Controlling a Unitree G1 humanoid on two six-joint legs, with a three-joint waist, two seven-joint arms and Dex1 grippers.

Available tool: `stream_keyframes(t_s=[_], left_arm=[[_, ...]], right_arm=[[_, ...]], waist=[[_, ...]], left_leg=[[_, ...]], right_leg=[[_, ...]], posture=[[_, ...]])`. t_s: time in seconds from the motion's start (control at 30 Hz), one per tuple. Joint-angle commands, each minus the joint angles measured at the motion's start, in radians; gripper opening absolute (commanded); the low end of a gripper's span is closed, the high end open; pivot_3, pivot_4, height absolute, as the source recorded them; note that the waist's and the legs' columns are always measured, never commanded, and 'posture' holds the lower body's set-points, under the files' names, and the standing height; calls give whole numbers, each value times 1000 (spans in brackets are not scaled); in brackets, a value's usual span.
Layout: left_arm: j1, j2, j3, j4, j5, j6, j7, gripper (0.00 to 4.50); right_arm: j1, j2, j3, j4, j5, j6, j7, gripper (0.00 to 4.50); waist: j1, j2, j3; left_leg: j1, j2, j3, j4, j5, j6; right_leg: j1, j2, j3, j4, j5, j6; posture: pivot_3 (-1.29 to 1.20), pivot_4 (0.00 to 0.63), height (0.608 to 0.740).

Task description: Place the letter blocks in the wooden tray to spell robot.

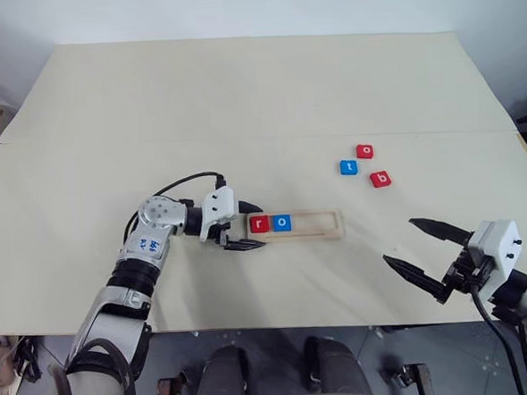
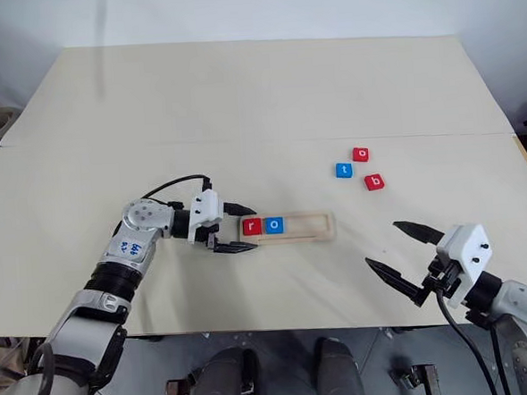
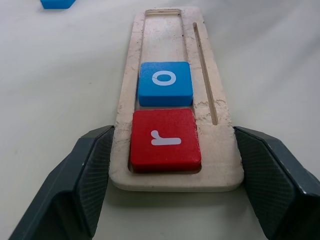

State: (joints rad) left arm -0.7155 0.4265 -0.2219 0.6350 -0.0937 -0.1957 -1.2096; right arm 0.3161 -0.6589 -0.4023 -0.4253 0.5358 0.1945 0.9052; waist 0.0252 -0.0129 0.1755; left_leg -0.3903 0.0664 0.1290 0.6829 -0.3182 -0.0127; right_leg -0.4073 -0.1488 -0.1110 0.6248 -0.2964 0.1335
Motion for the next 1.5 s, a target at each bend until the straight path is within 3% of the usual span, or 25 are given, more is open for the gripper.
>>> stream_keyframes(t_s=[0.03,0.1,0.13,0.33,0.53,0.7,0.97,1.13,1.5], left_arm=[[17,2,-1,-21,2,32,-14,3743],[20,0,14,-34,-19,46,-23,4398],[20,0,20,-39,-25,51,-26,4456],[36,47,94,-12,-37,-43,20,4456],[153,122,224,-100,-174,-44,-42,4456],[341,178,337,-305,-247,22,33,4456],[540,172,443,-595,-384,197,147,4456],[583,152,459,-679,-398,231,215,4456],[554,131,426,-702,-383,240,244,4456]], right_arm=[[3,5,-33,-6,16,-30,6,4500],[-1,5,-30,5,15,-36,9,4500],[-2,5,-29,9,14,-38,10,4500],[6,12,-36,33,12,-57,7,4500],[-38,52,-36,55,32,-51,-48,4500],[-231,47,45,71,21,110,-188,4500],[-560,56,183,186,-67,337,-384,4500],[-693,99,222,263,-128,411,-496,4500],[-750,136,237,337,-215,498,-613,4500]], waist=[[0,0,0],[-1,0,0],[-1,0,0],[-2,0,0],[-8,0,0],[-23,0,0],[-26,1,0],[-29,1,0],[-29,1,0]], left_leg=[[0,0,0,0,0,0],[0,0,0,0,0,0],[0,0,0,0,0,0],[0,0,0,0,0,0],[0,0,0,-1,0,0],[0,1,-1,-1,0,0],[-1,0,-2,-1,0,0],[-1,1,-1,-1,0,0],[-2,1,0,-2,0,0]], right_leg=[[0,0,0,0,0,0],[0,0,0,1,0,0],[0,0,0,1,0,0],[0,0,0,1,0,0],[-1,0,0,1,0,0],[-1,0,0,3,0,0],[-1,0,0,2,0,-1],[-2,0,0,3,0,-1],[-3,0,0,2,0,-1]], posture=[[0,150,740],[0,150,740],[0,150,740],[0,150,740],[0,150,740],[0,150,740],[0,150,740],[0,150,740],[0,150,740]])
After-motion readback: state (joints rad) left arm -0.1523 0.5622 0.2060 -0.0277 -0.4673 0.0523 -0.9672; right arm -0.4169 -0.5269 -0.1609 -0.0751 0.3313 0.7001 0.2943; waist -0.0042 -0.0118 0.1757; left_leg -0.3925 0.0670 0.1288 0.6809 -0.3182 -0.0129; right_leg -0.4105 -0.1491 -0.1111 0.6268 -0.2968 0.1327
